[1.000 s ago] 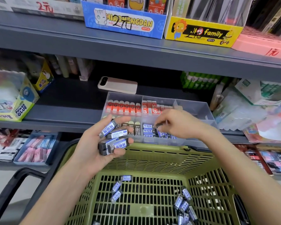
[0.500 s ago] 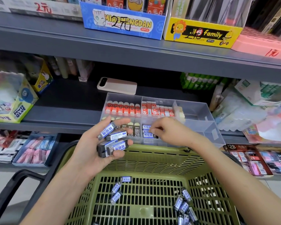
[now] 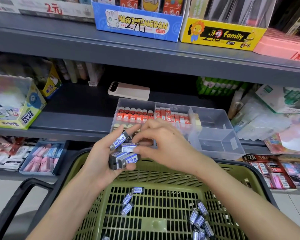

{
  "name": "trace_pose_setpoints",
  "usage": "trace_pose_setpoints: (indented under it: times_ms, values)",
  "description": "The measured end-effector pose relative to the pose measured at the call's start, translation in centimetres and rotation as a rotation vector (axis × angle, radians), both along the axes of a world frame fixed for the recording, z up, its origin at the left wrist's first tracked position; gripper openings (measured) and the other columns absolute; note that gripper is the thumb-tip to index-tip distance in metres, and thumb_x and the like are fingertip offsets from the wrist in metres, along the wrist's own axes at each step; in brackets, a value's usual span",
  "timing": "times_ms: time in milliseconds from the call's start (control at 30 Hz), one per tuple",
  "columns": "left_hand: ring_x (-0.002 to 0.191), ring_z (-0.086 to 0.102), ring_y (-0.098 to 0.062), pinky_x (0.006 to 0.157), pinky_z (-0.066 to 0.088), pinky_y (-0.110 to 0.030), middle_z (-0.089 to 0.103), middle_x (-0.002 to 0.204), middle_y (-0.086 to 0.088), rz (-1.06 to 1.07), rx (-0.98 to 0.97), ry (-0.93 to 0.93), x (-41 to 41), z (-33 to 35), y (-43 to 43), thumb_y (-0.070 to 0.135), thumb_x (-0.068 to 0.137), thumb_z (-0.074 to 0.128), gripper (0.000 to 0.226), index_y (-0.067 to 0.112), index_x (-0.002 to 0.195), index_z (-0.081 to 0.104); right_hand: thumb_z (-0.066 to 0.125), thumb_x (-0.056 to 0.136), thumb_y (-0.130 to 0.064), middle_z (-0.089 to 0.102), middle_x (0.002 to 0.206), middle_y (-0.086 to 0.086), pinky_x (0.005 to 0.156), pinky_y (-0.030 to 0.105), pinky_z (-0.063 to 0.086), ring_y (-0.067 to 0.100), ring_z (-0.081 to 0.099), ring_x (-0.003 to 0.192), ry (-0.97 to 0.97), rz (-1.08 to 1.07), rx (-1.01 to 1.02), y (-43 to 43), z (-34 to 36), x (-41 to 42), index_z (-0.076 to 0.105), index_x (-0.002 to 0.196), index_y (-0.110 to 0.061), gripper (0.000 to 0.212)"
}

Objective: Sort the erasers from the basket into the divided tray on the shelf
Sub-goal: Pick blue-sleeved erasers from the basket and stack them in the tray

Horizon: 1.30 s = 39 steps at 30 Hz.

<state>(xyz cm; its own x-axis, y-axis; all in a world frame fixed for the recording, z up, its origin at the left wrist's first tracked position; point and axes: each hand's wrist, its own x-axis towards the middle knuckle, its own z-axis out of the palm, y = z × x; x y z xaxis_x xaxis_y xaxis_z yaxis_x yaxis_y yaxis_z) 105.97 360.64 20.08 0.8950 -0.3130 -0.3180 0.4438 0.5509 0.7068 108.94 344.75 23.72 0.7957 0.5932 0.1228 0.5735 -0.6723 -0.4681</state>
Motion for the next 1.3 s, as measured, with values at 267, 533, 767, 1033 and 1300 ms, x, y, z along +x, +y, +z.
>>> trace_pose_setpoints:
  times_ms: [267, 533, 767, 1033, 1300]
  values:
    - [0.064, 0.061, -0.024, 0.035, 0.040, -0.022, 0.066, 0.078, -0.014, 0.008, 0.046, -0.038, 0.2, -0.4, 0.8, 0.046, 0.082, 0.052, 0.047, 0.009, 0.101, 0.073, 0.072, 0.079, -0.018, 0.059, 0.074, -0.011, 0.069, 0.017, 0.044, -0.001, 0.054, 0.067, 0.128, -0.372, 0.196, -6.0, 0.6, 2.4, 0.062, 0.084, -0.027, 0.014]
    - [0.058, 0.057, -0.021, 0.034, 0.034, -0.020, 0.056, 0.063, -0.009, -0.004, 0.084, -0.036, 0.2, -1.0, 0.2, 0.063, 0.080, 0.046, 0.061, 0.010, 0.093, 0.073, 0.068, 0.080, -0.030, 0.067, 0.088, -0.010, 0.065, 0.025, 0.040, 0.017, 0.057, 0.096, -0.053, -0.482, -0.234, -5.2, -2.3, 2.7, 0.070, 0.090, -0.026, 0.011]
    - [0.060, 0.057, -0.025, 0.035, 0.035, -0.021, 0.057, 0.066, -0.011, -0.020, 0.017, -0.002, 0.3, -1.2, 0.3, 0.070, 0.079, 0.042, 0.071, 0.006, 0.088, 0.073, 0.054, 0.090, -0.024, 0.070, 0.095, -0.011, 0.099, 0.038, 0.033, 0.013, 0.054, 0.102, 0.100, -0.421, -0.250, -4.5, -3.0, 3.2, 0.072, 0.095, -0.026, 0.019]
    - [0.056, 0.059, -0.024, 0.034, 0.037, -0.021, 0.059, 0.064, -0.013, -0.083, 0.067, -0.006, -0.1, -0.9, -0.2, 0.077, 0.075, 0.034, 0.081, 0.007, 0.080, 0.075, 0.058, 0.080, -0.053, 0.061, 0.101, -0.013, 0.085, 0.023, 0.037, 0.004, 0.050, 0.097, 0.044, -0.170, 0.160, -0.6, -0.7, -0.4, 0.069, 0.107, -0.028, 0.038]
    - [0.057, 0.057, -0.022, 0.036, 0.038, -0.020, 0.058, 0.067, -0.013, -0.140, 0.096, -0.018, -0.3, -0.8, -0.2, 0.071, 0.079, 0.037, 0.077, 0.004, 0.096, 0.074, 0.064, 0.085, -0.007, 0.067, 0.096, 0.003, 0.074, 0.024, 0.051, 0.025, 0.065, 0.080, 0.482, -0.203, 0.771, -1.0, 0.5, -1.0, 0.060, 0.085, -0.017, 0.010]
